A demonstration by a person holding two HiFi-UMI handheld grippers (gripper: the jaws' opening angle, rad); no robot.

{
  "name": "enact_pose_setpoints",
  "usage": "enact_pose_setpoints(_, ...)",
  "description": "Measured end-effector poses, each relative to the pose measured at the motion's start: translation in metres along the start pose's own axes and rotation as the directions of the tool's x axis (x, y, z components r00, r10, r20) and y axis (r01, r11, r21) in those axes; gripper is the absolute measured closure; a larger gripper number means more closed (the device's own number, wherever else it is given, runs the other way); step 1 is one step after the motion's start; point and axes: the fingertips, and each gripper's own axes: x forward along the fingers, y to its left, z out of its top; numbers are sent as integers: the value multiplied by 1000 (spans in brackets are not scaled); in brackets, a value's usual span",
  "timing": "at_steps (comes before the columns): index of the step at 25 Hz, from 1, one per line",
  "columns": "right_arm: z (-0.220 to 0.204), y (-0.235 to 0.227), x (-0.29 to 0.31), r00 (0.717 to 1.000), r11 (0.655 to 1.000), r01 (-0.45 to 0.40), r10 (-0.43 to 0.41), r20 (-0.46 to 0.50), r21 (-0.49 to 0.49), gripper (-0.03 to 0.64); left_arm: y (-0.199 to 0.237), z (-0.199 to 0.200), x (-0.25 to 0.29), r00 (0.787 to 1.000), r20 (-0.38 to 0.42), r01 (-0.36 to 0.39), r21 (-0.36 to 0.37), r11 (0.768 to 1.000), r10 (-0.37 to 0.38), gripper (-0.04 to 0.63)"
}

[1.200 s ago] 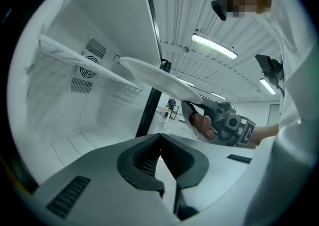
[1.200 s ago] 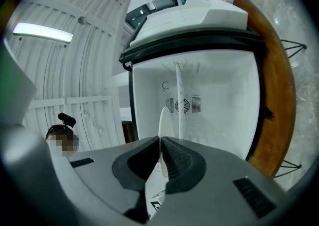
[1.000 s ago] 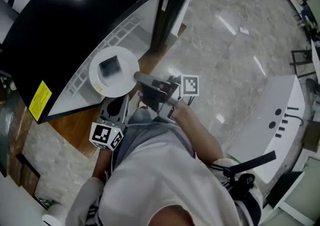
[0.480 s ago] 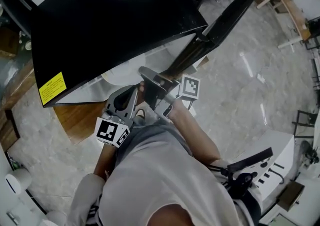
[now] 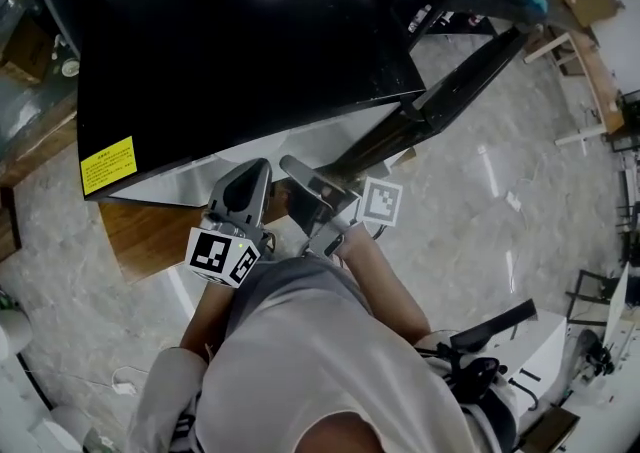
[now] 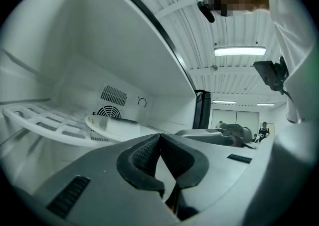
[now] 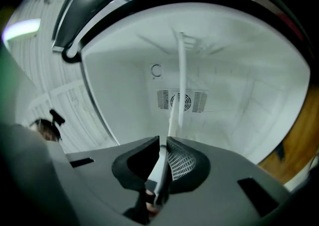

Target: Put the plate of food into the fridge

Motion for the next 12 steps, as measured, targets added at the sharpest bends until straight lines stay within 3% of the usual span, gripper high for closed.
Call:
enact_pose_setpoints(1, -2, 2, -3, 999, 991, 41, -44, -13, -127, 589, 4, 2, 3, 1000, 12, -18, 1, 1000, 18, 584)
enact_pose_setpoints(2, -3, 1, -5, 994, 953, 103, -111, -12, -286, 589, 9, 3, 5, 999, 22, -39, 5, 999, 39, 584)
enact_pose_setpoints(3, -2, -1, -6, 981, 871, 174, -192, 8, -460, 589, 14, 4, 9, 998, 27, -57, 15, 998, 57, 584)
enact_pose_setpoints(4, 1, -3, -5, 961, 743, 241, -273, 46, -625, 589, 19, 6, 12, 997, 28, -69, 32, 997, 68, 584)
enact_pose_setpoints(6, 7, -3, 6, 913, 437, 312, -384, 139, -844, 595, 24, 12, 16, 997, 25, -75, 78, 994, 73, 584)
enact_pose_setpoints(7, 8, 0, 14, 897, 319, 313, -408, 169, -894, 598, 25, 17, 14, 996, 24, -86, 99, 991, 84, 584)
enact_pose_setpoints(8, 6, 2, 23, 891, 246, 300, -417, 178, -922, 598, 28, 21, 10, 994, 25, -109, 112, 988, 107, 584)
enact_pose_setpoints(9, 3, 4, 32, 891, 210, 281, -420, 174, -936, 598, 32, 25, 4, 990, 26, -139, 118, 983, 137, 584)
enact_pose_setpoints(12, -1, -2, 51, 879, 167, 255, -451, 156, -952, 598, 47, 27, -12, 973, 25, -231, 108, 967, 229, 584)
